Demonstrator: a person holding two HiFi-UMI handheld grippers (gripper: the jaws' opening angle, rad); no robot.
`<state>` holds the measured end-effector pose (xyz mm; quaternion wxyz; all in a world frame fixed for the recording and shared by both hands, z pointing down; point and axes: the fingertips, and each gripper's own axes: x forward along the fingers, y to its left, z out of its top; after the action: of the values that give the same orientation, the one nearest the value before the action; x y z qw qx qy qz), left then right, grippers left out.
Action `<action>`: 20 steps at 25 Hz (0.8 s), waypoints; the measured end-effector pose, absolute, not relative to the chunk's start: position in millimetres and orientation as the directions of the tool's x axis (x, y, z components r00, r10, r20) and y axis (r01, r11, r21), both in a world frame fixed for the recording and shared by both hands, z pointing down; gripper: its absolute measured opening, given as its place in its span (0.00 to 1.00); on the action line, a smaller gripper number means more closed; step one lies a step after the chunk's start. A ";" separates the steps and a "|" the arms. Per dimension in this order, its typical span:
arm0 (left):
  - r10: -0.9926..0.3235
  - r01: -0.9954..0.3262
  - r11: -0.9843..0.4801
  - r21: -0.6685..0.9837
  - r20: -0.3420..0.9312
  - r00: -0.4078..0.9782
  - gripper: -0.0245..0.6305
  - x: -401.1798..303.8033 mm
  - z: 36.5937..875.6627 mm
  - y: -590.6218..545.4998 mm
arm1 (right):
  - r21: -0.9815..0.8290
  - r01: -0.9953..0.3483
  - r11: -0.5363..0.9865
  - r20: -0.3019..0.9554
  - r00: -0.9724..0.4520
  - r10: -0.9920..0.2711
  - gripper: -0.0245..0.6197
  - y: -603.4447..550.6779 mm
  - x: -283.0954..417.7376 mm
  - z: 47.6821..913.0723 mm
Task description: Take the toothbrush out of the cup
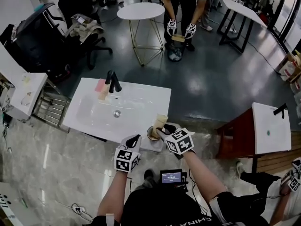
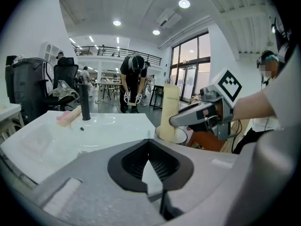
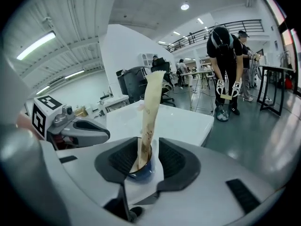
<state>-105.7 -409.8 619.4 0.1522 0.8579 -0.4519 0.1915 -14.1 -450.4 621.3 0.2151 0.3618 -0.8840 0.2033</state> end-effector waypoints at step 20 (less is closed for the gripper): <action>-0.722 -0.829 -0.552 0.090 0.446 0.529 0.05 -101.8 613.6 -400.5 | -0.177 -0.716 0.675 0.443 -0.671 -0.595 0.10 -439.4 -25.2 579.4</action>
<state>-101.8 -400.5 613.6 0.1472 0.8619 -0.4499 0.1820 -25.2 -439.4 579.4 0.1772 0.3650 -0.8979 0.1708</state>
